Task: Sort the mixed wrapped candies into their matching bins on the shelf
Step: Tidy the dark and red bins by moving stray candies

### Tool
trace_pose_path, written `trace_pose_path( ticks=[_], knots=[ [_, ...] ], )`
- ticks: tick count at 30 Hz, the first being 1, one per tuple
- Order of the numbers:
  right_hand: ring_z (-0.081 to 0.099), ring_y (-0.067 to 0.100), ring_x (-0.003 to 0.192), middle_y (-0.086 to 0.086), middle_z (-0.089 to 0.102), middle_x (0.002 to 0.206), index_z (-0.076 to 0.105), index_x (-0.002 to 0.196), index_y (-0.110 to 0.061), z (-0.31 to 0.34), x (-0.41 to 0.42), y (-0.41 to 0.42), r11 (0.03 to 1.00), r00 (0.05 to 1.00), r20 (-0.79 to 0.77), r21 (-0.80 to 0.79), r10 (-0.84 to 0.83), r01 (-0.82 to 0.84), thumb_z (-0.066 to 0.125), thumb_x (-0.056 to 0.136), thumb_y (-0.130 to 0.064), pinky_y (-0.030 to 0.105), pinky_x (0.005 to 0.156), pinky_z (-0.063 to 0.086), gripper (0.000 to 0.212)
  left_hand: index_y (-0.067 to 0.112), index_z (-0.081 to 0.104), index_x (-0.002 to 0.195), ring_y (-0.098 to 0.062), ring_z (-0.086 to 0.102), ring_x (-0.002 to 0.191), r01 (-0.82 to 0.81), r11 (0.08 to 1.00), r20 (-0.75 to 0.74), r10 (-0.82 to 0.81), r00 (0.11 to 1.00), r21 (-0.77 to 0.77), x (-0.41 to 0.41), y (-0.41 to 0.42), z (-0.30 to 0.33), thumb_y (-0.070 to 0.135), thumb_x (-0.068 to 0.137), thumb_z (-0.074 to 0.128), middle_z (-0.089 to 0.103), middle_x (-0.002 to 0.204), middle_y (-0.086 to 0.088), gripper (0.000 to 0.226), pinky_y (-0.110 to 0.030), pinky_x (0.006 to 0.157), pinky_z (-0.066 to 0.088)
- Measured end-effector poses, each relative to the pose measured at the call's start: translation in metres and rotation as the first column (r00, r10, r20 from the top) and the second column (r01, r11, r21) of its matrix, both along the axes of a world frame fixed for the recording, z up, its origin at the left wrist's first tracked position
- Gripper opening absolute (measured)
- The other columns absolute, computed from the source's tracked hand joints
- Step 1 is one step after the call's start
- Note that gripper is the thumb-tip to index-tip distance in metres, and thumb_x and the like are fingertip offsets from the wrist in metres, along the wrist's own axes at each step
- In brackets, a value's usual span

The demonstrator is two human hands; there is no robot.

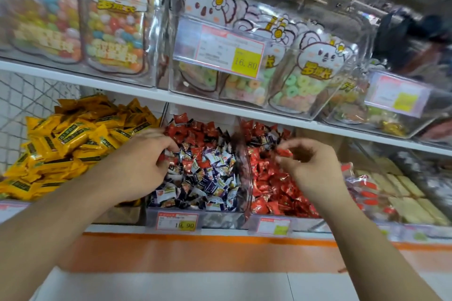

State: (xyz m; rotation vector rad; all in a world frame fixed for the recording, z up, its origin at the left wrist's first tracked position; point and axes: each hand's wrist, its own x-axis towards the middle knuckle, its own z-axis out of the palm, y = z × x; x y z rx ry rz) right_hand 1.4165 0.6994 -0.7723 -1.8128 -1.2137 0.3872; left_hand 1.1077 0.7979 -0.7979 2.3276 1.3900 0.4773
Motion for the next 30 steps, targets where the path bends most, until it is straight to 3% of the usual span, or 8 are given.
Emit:
trace_pose_path(
  ticks=[3, 7, 10, 14, 19, 22, 26, 30],
  knots=[
    [0.068, -0.004, 0.088, -0.021, 0.073, 0.107, 0.074, 0.102, -0.040, -0.005, 0.004, -0.007, 0.982, 0.982, 0.184, -0.189, 0.047, -0.012, 0.088, 0.080, -0.021, 0.027, 0.083, 0.056, 0.032, 0.035, 0.060, 0.129, -0.010, 0.021, 0.154, 0.004, 1.000, -0.005, -0.004, 1.000, -0.014, -0.001, 0.000, -0.001, 0.021, 0.100, 0.062, 0.038, 0.157, 0.006, 0.033, -0.037, 0.126, 0.025],
    [0.073, 0.016, 0.084, -0.022, 0.072, 0.109, 0.072, 0.105, -0.043, 0.000, -0.006, -0.006, 0.979, 0.977, 0.200, -0.201, 0.076, -0.035, 0.082, 0.085, -0.015, 0.026, 0.067, 0.061, 0.036, 0.035, 0.059, 0.131, -0.006, 0.012, 0.155, 0.016, 1.000, -0.023, -0.015, 1.000, 0.004, 0.000, 0.000, -0.003, 0.023, 0.100, 0.062, 0.038, 0.158, 0.008, 0.033, -0.034, 0.127, 0.020],
    [0.072, 0.012, 0.080, -0.020, 0.072, 0.111, 0.071, 0.105, -0.041, 0.003, -0.019, 0.000, 0.988, 0.969, 0.228, -0.139, 0.096, -0.065, 0.078, 0.088, -0.020, 0.019, 0.065, 0.057, 0.028, 0.034, 0.060, 0.130, -0.005, 0.013, 0.154, 0.024, 1.000, -0.009, -0.024, 1.000, 0.020, 0.000, 0.001, -0.003, 0.023, 0.101, 0.061, 0.042, 0.156, 0.010, 0.031, -0.032, 0.126, 0.019],
    [0.067, 0.003, 0.086, -0.020, 0.071, 0.101, 0.070, 0.110, -0.036, 0.003, -0.055, 0.017, 0.981, 0.950, 0.245, -0.068, 0.192, -0.181, 0.072, 0.093, -0.024, 0.016, 0.073, 0.053, 0.021, 0.032, 0.061, 0.131, -0.007, 0.025, 0.151, 0.013, 1.000, -0.007, -0.012, 1.000, 0.023, -0.002, 0.003, 0.001, 0.022, 0.102, 0.060, 0.043, 0.153, 0.010, 0.031, -0.025, 0.120, 0.024],
    [0.061, 0.002, 0.107, -0.015, 0.065, 0.124, 0.062, 0.132, -0.031, -0.018, -0.106, 0.049, 0.899, 0.839, 0.332, -0.237, 0.431, -0.368, 0.068, 0.098, -0.025, 0.011, 0.088, 0.046, 0.035, 0.037, 0.059, 0.131, -0.010, 0.049, 0.133, -0.037, 0.999, 0.014, 0.037, 0.999, -0.014, -0.008, 0.007, 0.005, 0.021, 0.102, 0.060, 0.048, 0.150, 0.018, 0.033, -0.016, 0.088, 0.036],
    [0.061, 0.013, 0.119, -0.005, 0.065, 0.133, 0.059, 0.139, -0.025, -0.041, -0.117, 0.077, 0.863, 0.782, 0.380, -0.315, 0.495, -0.394, 0.070, 0.096, -0.024, 0.028, 0.102, 0.052, 0.044, 0.039, 0.059, 0.131, -0.008, 0.046, 0.135, -0.024, 1.000, 0.030, 0.024, 0.999, -0.013, -0.011, 0.009, 0.005, 0.022, 0.102, 0.061, 0.047, 0.149, 0.022, 0.034, -0.016, 0.094, 0.035],
    [0.069, 0.025, 0.103, 0.002, 0.074, 0.111, 0.073, 0.117, -0.022, -0.070, -0.119, 0.107, 0.874, 0.748, 0.478, -0.392, 0.461, -0.288, 0.073, 0.090, -0.028, 0.042, 0.088, 0.060, 0.028, 0.039, 0.057, 0.134, -0.006, 0.040, 0.142, -0.002, 1.000, 0.026, 0.002, 1.000, -0.011, -0.013, 0.010, 0.004, 0.024, 0.103, 0.059, 0.042, 0.153, 0.022, 0.034, -0.021, 0.111, 0.031],
    [0.066, 0.020, 0.081, -0.002, 0.070, 0.086, 0.076, 0.084, -0.026, -0.085, -0.121, 0.116, 0.897, 0.737, 0.529, -0.366, 0.421, -0.249, 0.075, 0.086, -0.024, 0.037, 0.074, 0.059, 0.002, 0.037, 0.056, 0.135, -0.004, 0.039, 0.141, 0.007, 1.000, 0.034, -0.006, 0.999, -0.017, -0.014, 0.014, 0.002, 0.025, 0.103, 0.059, 0.044, 0.152, 0.021, 0.034, -0.013, 0.103, 0.024]
  ],
)
